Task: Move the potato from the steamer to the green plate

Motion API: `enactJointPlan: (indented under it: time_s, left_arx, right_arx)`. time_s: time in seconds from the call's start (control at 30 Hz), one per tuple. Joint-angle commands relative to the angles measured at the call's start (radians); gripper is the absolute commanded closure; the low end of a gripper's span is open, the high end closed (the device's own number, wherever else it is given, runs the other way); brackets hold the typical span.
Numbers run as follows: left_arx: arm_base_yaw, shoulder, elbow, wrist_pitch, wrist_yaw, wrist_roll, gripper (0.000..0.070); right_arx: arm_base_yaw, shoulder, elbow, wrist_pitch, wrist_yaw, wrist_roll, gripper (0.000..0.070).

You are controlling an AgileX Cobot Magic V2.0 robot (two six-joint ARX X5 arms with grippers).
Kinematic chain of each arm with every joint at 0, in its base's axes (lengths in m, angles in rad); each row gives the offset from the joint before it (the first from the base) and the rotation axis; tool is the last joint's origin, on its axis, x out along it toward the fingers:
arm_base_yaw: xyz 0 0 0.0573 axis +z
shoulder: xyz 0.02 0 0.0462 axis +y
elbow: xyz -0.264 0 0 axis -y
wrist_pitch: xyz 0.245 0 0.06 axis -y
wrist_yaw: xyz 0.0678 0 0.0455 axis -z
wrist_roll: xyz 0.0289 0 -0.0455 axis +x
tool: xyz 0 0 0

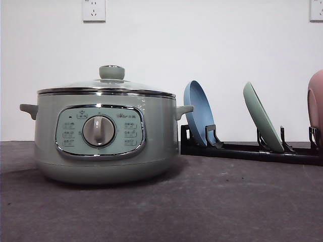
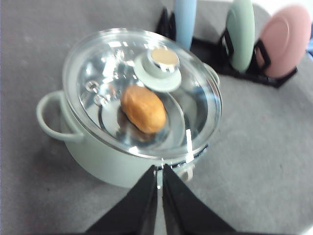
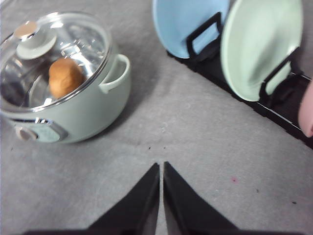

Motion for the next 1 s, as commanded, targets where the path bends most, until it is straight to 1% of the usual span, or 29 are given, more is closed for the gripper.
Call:
enactJointPlan:
  time_s: [0.0,0.07,0.1,0.13,0.23,0.27,0.3,0.33,0.77,0.97]
  left_arx:
    - [-0.003,0.005,0.024,0.008,0.006,0.026,0.0684]
    - [-0.004,0.005,0.024,0.008,0.006,0.026,0.0658]
    - [-0.004,0.005,0.024,0.008,0.006,0.025,0.0624]
    - [-0.004,0.005,0.024,0.008,0.006,0.024,0.0569]
    - [-0.004,0.005,0.024,0.008,0.006,0.021,0.0256]
    - [-0.004,0.005,0.024,0.008,0.006,0.021,0.0172]
    - [-0.004,0.005,0.024,0.008,0.006,0.021,0.0114]
    - [-0.004,0.005,0.024,0.008,0.006,0.021,0.0094]
    - [-0.004,0.005,0.024,0.005,0.006,0.021,0.0099]
    - [-0.004,0.005,0.024,0.005,0.006,0.021,0.0099]
  right_arx:
    - [0.007,0.006,0.021,0.004,-0.002,-0.02,0.07]
    - [0.007,0.006,0.021,0.006,-0.001,-0.02,0.0689]
    - [0.007,0.006,0.021,0.007,-0.001,-0.019,0.0656]
    - [0.007,0.006,0.021,0.009,-0.001,-0.017,0.0599]
    - [0.007,0.006,0.021,0.011,0.0,-0.008,0.0285]
    - [0.007,0.006,0.021,0.011,0.0,-0.008,0.0218]
    - [0.007,0.006,0.021,0.011,0.0,-0.008,0.0177]
    - [0.007,0.006,0.021,0.011,0.0,-0.008,0.0171]
    - [0.007,0.006,0.021,0.014,0.0,0.0,0.0171]
    - [0.007,0.012,0.022,0.054,0.0,0.046,0.0171]
